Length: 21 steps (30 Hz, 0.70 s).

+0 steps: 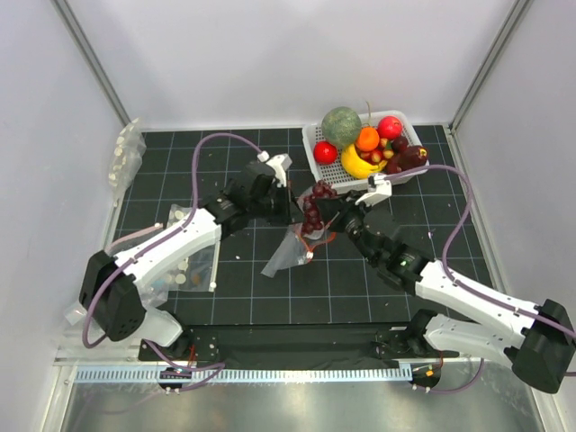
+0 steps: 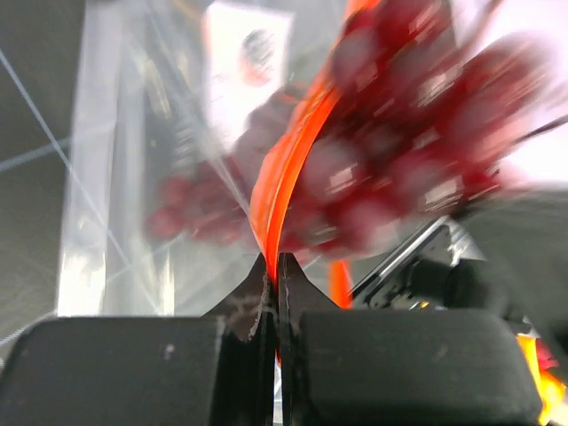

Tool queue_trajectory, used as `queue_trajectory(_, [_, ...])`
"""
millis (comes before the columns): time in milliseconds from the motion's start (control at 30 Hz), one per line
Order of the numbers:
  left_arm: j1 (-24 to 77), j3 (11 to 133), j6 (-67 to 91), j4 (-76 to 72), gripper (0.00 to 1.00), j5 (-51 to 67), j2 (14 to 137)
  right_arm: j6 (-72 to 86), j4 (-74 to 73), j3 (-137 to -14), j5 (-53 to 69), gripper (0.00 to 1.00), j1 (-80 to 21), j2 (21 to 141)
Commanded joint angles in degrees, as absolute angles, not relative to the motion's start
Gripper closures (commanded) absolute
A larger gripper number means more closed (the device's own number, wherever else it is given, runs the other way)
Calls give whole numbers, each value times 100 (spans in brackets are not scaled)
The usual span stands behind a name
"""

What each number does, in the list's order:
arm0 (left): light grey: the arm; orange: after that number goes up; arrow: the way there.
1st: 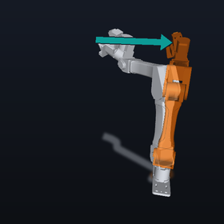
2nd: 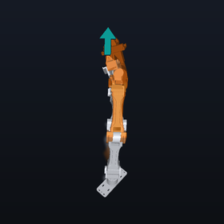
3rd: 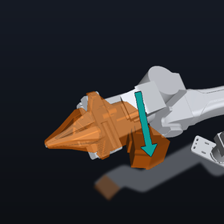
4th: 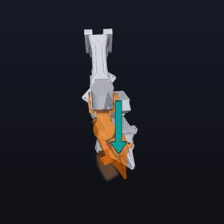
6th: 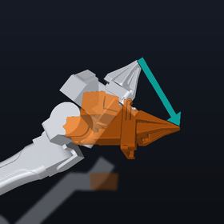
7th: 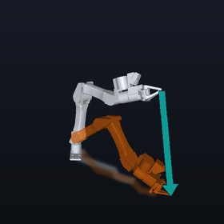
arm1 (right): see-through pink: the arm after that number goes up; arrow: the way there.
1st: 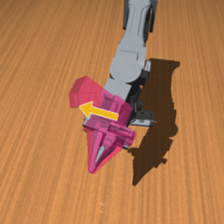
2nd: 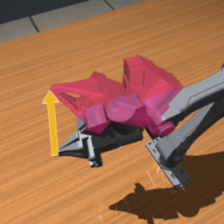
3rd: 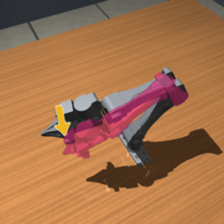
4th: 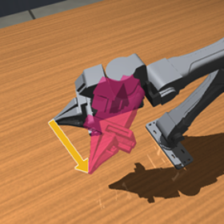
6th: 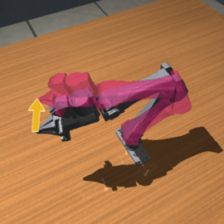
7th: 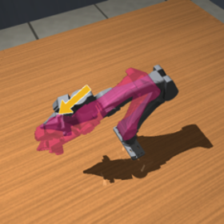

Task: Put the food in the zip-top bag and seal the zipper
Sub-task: Place the fake fruit in the zipper food storage bag.

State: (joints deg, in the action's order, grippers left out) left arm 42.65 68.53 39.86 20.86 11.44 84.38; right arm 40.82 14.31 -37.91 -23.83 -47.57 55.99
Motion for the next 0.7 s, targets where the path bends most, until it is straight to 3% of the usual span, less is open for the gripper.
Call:
queue_trajectory(0, [4096,6794,4025,1679,100,1344,8086,3464,1908,-4042,-1609,99,-4956,5826])
queue_trajectory(667, [3823,6583,3894,1714,100,1318,7576,2742,1143,-4553,-1626,99,-5432,6627])
